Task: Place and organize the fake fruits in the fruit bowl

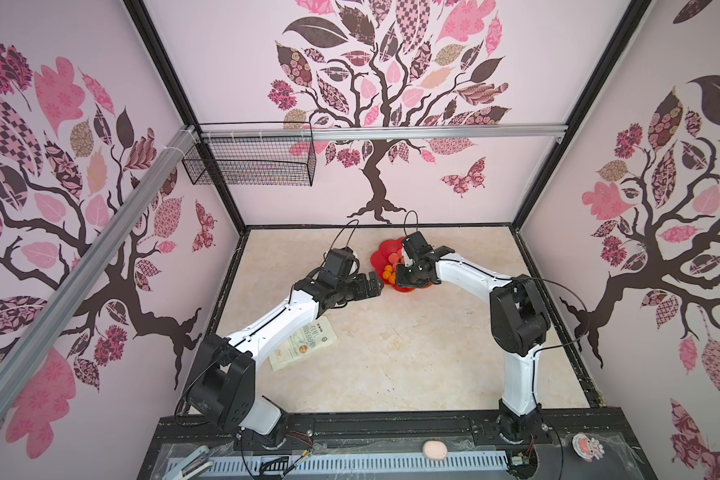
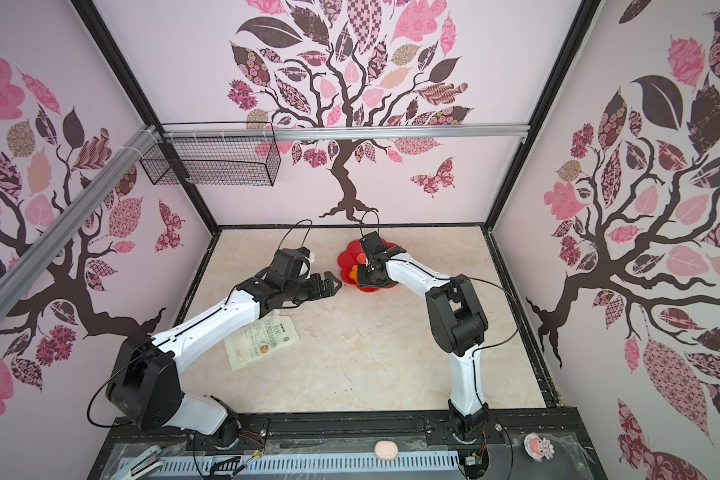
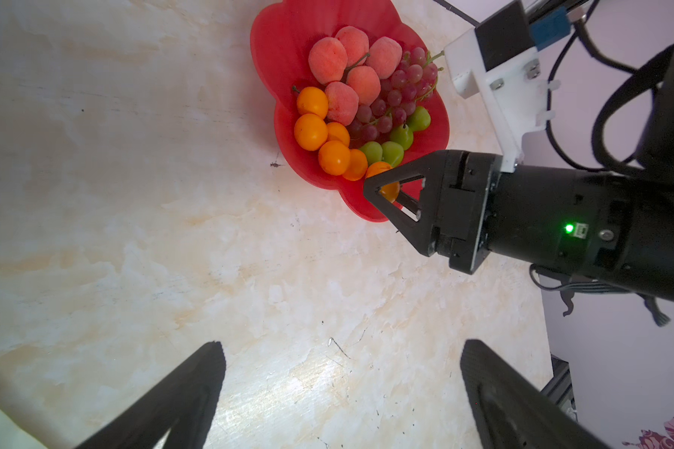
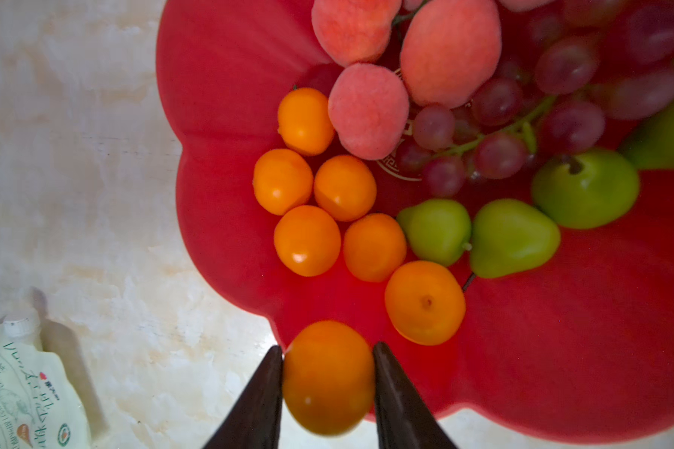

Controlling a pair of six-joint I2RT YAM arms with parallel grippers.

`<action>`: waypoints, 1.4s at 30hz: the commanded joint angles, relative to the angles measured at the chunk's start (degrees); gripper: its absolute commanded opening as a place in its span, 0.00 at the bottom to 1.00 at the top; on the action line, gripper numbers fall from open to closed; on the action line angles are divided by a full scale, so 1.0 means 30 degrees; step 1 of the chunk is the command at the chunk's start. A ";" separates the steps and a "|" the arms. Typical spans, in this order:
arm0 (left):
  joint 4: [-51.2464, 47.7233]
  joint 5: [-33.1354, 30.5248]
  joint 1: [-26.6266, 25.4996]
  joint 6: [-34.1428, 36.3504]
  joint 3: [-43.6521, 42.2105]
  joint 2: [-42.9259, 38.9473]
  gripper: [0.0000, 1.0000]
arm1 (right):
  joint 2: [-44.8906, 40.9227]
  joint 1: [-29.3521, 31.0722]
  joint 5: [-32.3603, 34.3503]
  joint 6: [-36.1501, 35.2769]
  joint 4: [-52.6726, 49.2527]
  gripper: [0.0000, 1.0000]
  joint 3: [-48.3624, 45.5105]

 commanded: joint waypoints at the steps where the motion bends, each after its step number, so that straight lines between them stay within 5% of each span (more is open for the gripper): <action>1: 0.0484 -0.0056 -0.0045 0.0099 -0.0348 -0.0387 0.99 | 0.0639 -0.0160 0.0230 -0.0262 -0.0602 0.42 0.0888; 10: 0.0683 -0.0075 -0.0044 0.0174 -0.0704 -0.0499 0.99 | 0.0351 -0.0298 0.0078 -0.0262 -0.0698 0.45 0.1043; 18: 0.1501 -0.2566 -0.0019 0.2308 -0.1508 -0.2701 0.99 | -0.3497 -0.0328 0.0313 -0.1182 0.1322 0.51 -0.1371; 23: 0.3470 -0.3780 0.0768 0.4148 -0.3459 -0.5259 0.99 | -0.7042 -0.0371 0.2956 -0.1951 0.4215 0.64 -0.5107; 29: 0.6041 -0.2971 0.3866 0.4662 -0.6090 -0.7586 0.99 | -1.0815 -0.0750 0.8711 -0.1380 0.7180 0.88 -0.9616; 32: 0.6471 -0.4094 0.4262 0.6579 -0.6833 -0.8332 0.98 | -1.2511 -0.1465 0.9989 -0.1341 0.9183 0.99 -1.1920; 39: 1.0011 -0.7870 0.4444 1.1712 -1.0128 -0.9807 0.98 | -1.3536 -0.5443 0.9349 -0.2359 1.0481 0.99 -1.4371; 42: 1.0174 -0.7608 0.5202 1.2612 -1.0928 -0.9821 0.98 | -1.3503 -0.6691 0.9108 -0.2904 1.2527 1.00 -1.5835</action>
